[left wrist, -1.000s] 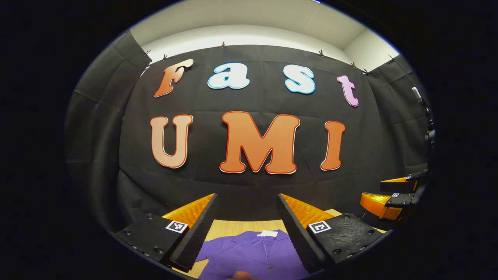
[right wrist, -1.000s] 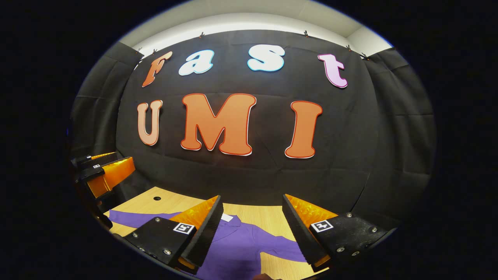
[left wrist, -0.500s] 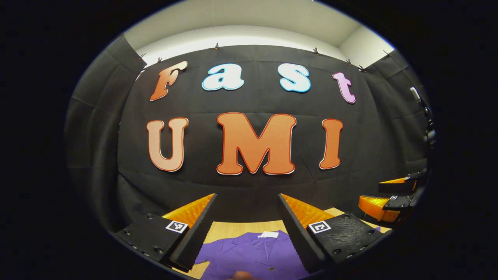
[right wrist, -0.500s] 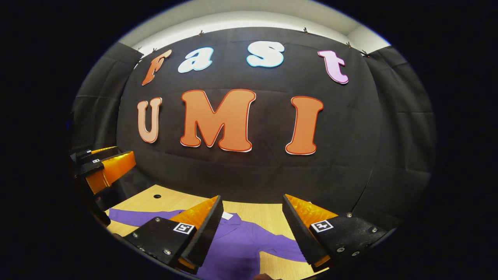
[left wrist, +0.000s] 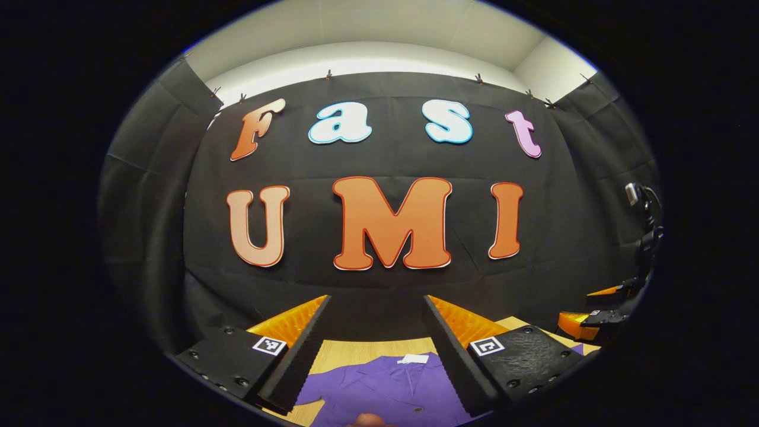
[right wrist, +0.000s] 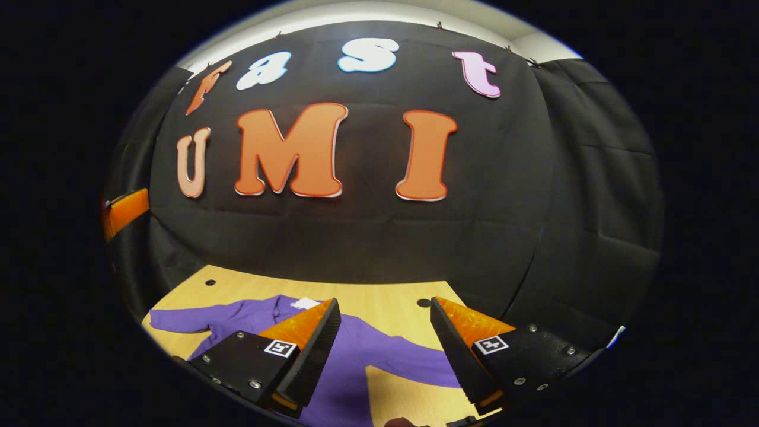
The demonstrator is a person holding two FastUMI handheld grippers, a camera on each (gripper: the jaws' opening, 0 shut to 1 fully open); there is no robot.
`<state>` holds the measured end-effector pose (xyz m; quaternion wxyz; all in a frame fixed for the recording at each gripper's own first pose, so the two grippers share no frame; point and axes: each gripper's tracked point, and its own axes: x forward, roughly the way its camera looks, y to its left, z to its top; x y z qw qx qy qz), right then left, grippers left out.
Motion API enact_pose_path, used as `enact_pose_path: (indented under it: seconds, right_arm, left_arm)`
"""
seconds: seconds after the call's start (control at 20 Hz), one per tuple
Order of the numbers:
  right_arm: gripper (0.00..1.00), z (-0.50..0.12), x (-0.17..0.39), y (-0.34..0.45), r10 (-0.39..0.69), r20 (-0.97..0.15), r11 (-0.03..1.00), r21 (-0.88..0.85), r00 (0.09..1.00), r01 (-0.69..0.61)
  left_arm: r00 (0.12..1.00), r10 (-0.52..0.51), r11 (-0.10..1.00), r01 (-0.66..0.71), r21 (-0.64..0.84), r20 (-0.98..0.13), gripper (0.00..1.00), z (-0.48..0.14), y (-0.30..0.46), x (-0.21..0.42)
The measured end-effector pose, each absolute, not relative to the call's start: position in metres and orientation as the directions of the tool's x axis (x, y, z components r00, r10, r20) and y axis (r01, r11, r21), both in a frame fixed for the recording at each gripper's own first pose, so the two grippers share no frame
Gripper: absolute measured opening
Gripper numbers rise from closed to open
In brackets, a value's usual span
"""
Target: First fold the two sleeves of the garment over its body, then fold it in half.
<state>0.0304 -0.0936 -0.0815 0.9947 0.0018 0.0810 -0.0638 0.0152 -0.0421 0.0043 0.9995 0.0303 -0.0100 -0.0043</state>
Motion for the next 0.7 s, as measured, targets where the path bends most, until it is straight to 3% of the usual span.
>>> enact_pose_path:
  seconds: [0.4, 0.7]
  right_arm:
    - [0.93, -0.151, 0.033, -0.158, -0.233, -0.336, 0.971, -0.023, 0.913, 0.239]
    - [0.94, -0.213, 0.034, -0.176, -0.195, -0.538, 0.954, 0.089, 0.820, 0.285]
  left_arm:
    - [0.999, 0.011, 0.996, -0.016, 0.092, 0.052, 0.96, 0.016, -0.041, -0.005]
    - [0.999, 0.034, 0.995, -0.035, 0.091, 0.015, 0.96, 0.004, -0.039, -0.008]
